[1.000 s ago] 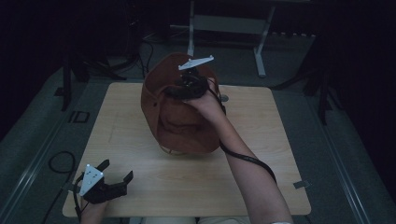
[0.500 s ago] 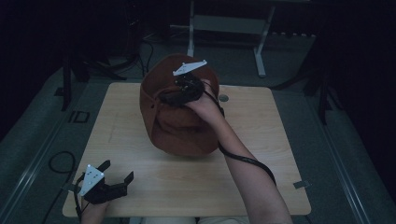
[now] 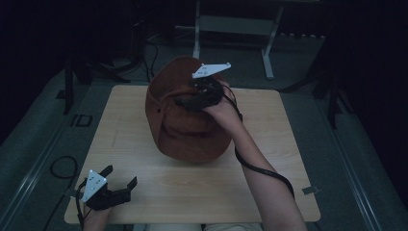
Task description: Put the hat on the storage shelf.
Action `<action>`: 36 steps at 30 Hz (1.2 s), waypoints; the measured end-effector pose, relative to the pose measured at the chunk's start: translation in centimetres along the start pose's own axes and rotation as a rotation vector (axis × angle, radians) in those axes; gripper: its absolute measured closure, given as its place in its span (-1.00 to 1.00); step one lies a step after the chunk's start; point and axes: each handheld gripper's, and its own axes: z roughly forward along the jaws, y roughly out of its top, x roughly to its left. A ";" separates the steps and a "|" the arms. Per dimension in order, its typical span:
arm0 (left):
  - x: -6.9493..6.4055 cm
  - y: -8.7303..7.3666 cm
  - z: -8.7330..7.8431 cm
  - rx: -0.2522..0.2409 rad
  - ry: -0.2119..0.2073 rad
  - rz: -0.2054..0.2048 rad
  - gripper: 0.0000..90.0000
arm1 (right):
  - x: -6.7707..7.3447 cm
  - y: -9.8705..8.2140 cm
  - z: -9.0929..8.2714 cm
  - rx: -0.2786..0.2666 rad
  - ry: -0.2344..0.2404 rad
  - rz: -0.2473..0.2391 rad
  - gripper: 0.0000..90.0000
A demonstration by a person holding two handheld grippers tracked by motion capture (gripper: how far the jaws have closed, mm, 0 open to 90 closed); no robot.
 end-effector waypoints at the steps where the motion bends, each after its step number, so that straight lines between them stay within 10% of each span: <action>1: 0.0 0.0 0.0 0.001 0.001 0.000 -0.96 | 0.0 -0.2 -0.3 -0.003 0.006 0.002 -0.68; 36: -0.7 -0.3 0.5 0.016 -0.023 0.022 -0.96 | -0.2 -15.6 -9.7 0.047 -0.029 0.079 -0.68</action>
